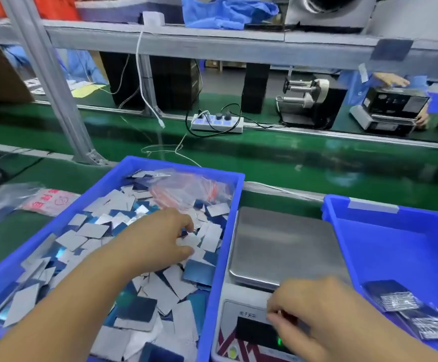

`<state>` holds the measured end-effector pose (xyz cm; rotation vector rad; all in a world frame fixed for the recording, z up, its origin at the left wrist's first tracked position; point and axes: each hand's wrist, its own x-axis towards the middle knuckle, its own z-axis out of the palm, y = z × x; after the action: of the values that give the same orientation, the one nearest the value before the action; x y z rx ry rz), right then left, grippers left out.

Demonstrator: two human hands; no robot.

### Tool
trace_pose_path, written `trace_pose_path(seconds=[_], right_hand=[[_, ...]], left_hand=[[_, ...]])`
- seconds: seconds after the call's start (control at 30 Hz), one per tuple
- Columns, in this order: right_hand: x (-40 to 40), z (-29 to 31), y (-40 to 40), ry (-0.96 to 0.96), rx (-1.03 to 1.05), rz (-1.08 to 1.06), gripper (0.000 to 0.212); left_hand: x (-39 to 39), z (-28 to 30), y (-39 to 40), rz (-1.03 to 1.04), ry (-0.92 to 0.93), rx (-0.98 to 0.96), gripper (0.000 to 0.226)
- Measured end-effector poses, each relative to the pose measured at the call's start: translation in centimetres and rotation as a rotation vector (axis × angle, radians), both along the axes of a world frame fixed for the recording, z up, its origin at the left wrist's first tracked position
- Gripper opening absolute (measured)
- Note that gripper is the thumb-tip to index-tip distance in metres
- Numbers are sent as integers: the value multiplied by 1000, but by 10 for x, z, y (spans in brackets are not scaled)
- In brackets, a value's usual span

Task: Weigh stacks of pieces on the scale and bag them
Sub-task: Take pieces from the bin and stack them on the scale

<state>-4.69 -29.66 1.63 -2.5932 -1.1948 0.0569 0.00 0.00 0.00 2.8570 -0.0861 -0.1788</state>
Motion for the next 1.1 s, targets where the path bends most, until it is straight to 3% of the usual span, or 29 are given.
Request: trace_pose_path(seconds=[0.13,0.23,0.43,0.73,0.97,1.1], right_hand=[[-1,13,12,-158,-71,71,18],[6,24,22,-162,-99,145,21],[30,33,44,-79,-18,131,30],[40,19,37,2,75,50,30],[42,17,29,37,111,32,22],[43,17,28,42,137,29,17]], left_hand=[[1,-2,4,-14,144,86,81],[0,-6,-2,-71,273,93,96],[0,-8,-9,-61,289,184,90],[4,-1,-20,-56,323,218,60],[-1,3,-20,-164,282,289,60],[1,11,-18,-145,334,202,53]])
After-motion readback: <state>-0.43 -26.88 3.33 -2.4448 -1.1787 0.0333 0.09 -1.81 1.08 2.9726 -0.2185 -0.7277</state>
